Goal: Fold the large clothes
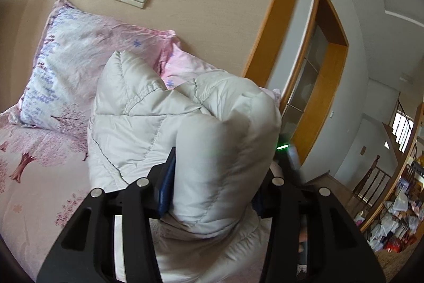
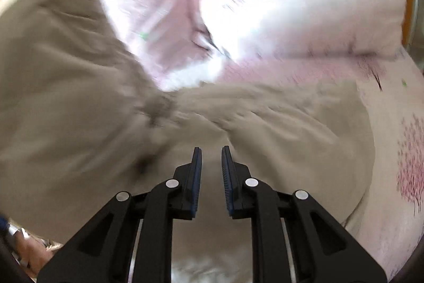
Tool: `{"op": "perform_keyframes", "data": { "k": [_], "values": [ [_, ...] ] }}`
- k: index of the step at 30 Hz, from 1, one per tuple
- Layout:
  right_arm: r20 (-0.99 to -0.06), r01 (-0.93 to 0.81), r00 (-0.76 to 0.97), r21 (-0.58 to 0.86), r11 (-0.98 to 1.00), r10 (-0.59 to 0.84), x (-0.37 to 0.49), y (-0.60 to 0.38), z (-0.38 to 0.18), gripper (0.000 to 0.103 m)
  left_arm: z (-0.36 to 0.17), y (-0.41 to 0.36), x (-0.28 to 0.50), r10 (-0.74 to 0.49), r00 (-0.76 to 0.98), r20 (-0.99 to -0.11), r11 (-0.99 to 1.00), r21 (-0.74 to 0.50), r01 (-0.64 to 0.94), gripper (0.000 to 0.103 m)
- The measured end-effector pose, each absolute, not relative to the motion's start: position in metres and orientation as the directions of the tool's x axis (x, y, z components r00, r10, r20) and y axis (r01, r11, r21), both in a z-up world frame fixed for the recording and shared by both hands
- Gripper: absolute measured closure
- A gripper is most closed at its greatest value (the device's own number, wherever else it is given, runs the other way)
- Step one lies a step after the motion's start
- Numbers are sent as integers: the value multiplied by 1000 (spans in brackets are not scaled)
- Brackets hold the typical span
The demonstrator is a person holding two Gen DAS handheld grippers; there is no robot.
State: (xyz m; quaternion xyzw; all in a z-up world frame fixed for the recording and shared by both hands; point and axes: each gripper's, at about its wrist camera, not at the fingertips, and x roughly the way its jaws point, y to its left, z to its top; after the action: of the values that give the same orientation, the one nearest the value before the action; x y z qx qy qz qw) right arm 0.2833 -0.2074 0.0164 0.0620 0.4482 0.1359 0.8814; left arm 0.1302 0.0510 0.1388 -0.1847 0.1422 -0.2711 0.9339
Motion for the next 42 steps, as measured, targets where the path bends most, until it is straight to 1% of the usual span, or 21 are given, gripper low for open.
{"op": "perform_keyframes", "data": {
  "k": [2,5,6,8,11,12,15,18,19,24,26,30,34,35,37,39,41,42],
  "values": [
    [-796,-187,517,255,949,316,297,-205,-3,87,139,42,132,-561,812,-162,788,-405,464,57],
    [-790,-196,515,268,943,332,299,-207,-4,87,138,25,134,-570,805,-161,788,-383,482,57],
    [-779,-202,512,299,933,361,293,-212,1,87,138,21,134,-575,802,-163,786,-380,487,57],
    [-729,-238,533,359,903,430,283,-231,15,87,138,11,135,-590,790,-166,778,-376,503,58],
    [-663,-224,615,373,901,427,256,-266,32,85,139,-2,135,-602,781,-165,774,-359,521,58],
    [-652,-208,637,368,906,411,248,-277,34,82,139,-7,136,-610,776,-164,770,-356,530,58],
    [-673,-164,643,345,924,365,236,-297,28,82,140,-22,137,-627,761,-168,760,-345,550,58],
    [-739,-137,569,347,928,361,248,-298,3,82,138,-38,140,-646,743,-174,749,-334,572,59],
    [-744,-137,563,347,928,361,255,-294,-2,82,138,-43,141,-651,738,-176,746,-328,580,59],
    [-750,-161,549,338,927,369,268,-284,-11,82,127,-80,143,-681,698,-222,731,-264,629,59],
    [-748,-173,550,333,927,372,270,-283,-15,82,118,-96,144,-684,686,-250,730,-217,648,59],
    [-705,-195,563,392,899,430,263,-302,-12,82,102,-114,148,-684,666,-296,724,-165,670,59],
    [-647,-131,660,401,907,381,234,-343,11,81,91,-124,148,-692,646,-323,710,-142,690,59],
    [-631,-100,690,402,910,355,227,-355,18,80,90,-125,148,-692,643,-326,708,-139,692,59],
    [-597,-39,744,409,912,300,214,-379,33,72,87,-129,150,-700,629,-339,699,-140,701,59],
    [-551,-37,777,442,896,304,203,-393,49,70,84,-134,151,-700,622,-351,696,-136,705,59],
    [-496,-89,791,488,869,360,196,-397,65,55,80,-144,152,-696,618,-367,693,-116,711,59],
    [-473,-121,790,504,855,391,195,-396,72,39,78,-147,152,-693,618,-372,693,-104,714,59]
  ]
}}
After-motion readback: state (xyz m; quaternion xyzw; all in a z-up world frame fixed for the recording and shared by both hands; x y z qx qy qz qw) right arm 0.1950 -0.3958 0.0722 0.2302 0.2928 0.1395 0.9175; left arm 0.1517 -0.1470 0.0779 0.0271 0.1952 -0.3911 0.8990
